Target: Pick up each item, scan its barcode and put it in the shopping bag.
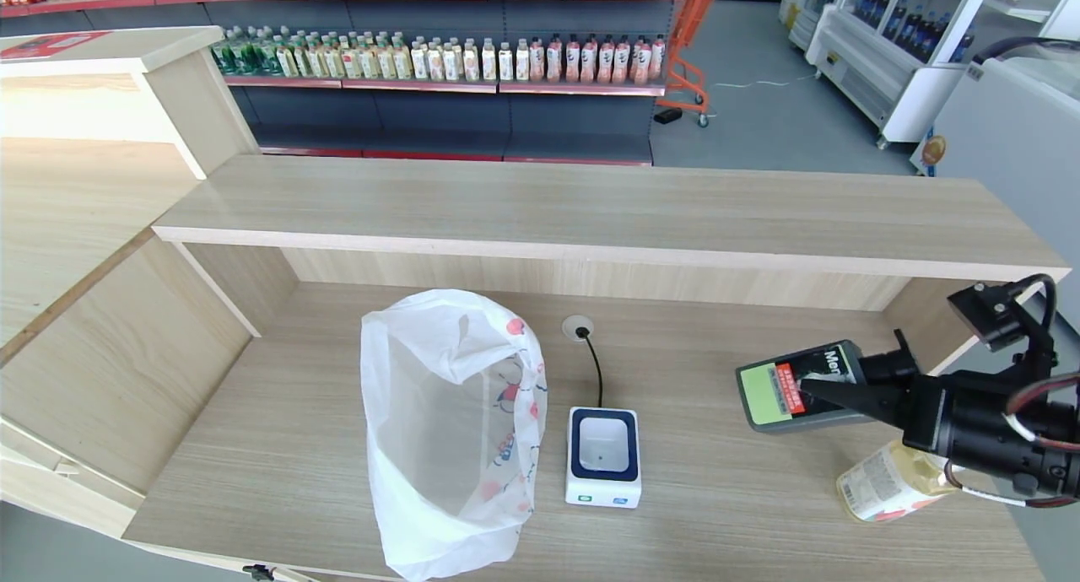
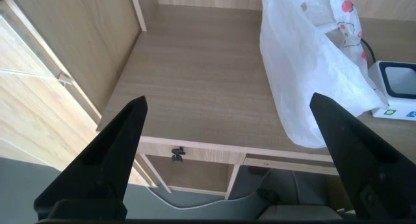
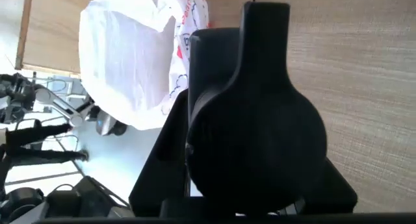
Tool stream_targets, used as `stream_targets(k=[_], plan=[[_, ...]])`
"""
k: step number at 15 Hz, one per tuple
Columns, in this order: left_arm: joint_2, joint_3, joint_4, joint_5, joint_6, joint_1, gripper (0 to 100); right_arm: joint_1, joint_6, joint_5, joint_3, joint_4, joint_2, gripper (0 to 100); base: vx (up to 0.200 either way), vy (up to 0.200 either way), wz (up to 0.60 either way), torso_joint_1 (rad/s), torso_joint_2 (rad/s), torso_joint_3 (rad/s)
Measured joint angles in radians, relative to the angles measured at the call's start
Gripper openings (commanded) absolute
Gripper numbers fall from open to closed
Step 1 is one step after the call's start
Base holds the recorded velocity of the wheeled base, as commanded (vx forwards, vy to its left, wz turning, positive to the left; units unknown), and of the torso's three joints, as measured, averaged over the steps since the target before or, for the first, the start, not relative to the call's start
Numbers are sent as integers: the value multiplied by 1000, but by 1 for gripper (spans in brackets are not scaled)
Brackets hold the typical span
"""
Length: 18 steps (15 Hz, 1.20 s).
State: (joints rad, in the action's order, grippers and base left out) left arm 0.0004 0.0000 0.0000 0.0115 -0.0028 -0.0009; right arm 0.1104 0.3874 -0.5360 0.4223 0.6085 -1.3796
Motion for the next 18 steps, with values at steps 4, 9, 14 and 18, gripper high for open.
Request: stream_targets(k=[4,9,14,18], plan=[[0,0,0,0,0,0,100,8,6,1,-34,-2,-19,0,0,0,0,0,0,0],[0,0,0,0,2,0,100,9,7,1,-53,-1,-6,0,0,0,0,0,0,0],[0,0,0,0,2,-1,100,9,7,1,-52,-1,-4,0,-120,0,0,5,3,1],[0,0,0,0,0,-1,100,9,7,0,-53,-4,-5,0,0,0,0,0,0,0]])
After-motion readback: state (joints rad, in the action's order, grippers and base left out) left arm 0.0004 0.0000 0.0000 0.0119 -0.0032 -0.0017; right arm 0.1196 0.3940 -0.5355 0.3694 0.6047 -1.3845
